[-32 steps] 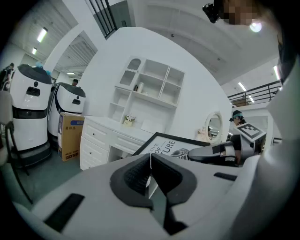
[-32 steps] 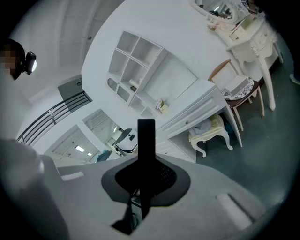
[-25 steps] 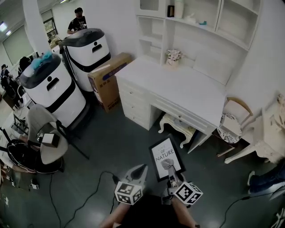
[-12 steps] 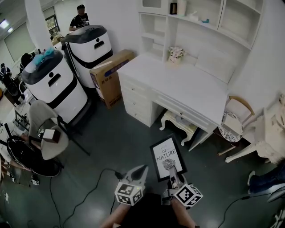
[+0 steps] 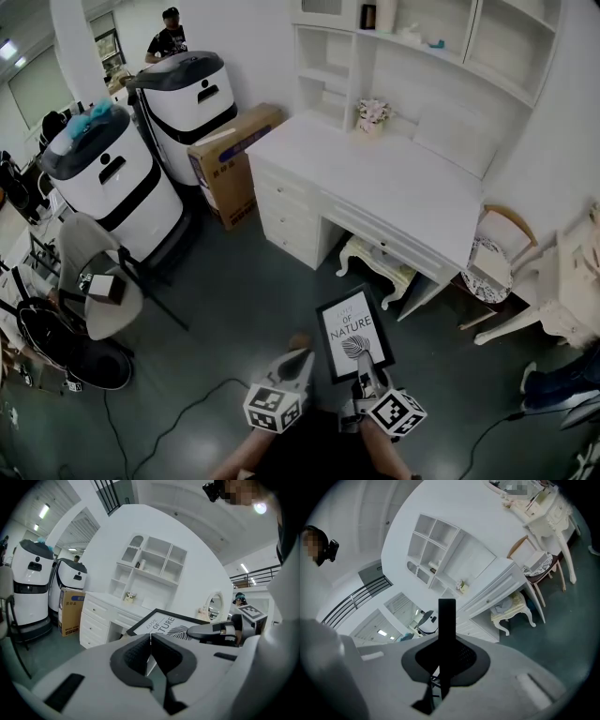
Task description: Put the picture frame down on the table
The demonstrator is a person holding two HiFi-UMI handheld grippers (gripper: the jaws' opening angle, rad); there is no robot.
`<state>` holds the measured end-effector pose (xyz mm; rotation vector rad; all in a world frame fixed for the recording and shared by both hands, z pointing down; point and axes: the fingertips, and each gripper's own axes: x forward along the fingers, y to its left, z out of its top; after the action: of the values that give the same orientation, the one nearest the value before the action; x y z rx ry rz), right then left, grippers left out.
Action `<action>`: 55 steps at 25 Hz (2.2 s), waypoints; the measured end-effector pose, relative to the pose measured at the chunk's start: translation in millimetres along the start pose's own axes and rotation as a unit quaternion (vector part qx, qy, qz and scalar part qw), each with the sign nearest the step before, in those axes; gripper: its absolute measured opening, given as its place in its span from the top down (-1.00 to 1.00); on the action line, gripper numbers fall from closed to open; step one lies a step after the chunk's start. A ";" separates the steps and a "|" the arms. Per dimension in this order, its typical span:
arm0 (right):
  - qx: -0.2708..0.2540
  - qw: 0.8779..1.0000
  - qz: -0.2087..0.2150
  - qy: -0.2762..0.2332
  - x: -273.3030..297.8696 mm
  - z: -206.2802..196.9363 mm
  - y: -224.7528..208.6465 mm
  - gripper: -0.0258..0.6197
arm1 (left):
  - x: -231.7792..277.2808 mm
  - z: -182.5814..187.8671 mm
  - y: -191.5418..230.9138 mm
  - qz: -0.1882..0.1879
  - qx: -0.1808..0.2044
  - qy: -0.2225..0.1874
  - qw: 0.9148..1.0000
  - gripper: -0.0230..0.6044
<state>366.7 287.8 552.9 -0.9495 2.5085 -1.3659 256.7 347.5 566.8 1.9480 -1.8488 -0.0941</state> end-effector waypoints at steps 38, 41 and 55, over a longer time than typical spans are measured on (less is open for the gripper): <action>0.002 0.999 -0.030 -0.015 231.5 82.2 3.8 0.87 | 166.9 136.8 140.1 -0.030 0.023 0.015 0.999 0.88; 0.000 1.000 -0.026 -0.012 253.6 84.1 7.0 0.87 | 179.3 146.9 158.4 -0.029 0.020 0.015 0.999 0.89; 0.017 0.999 -0.035 -0.027 334.8 101.0 10.8 0.87 | 231.6 189.9 214.9 -0.046 0.013 0.009 0.999 0.88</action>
<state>136.0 25.0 544.4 -1.0632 2.4260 -1.3789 13.0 73.0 533.5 2.0463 -1.7574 -0.0818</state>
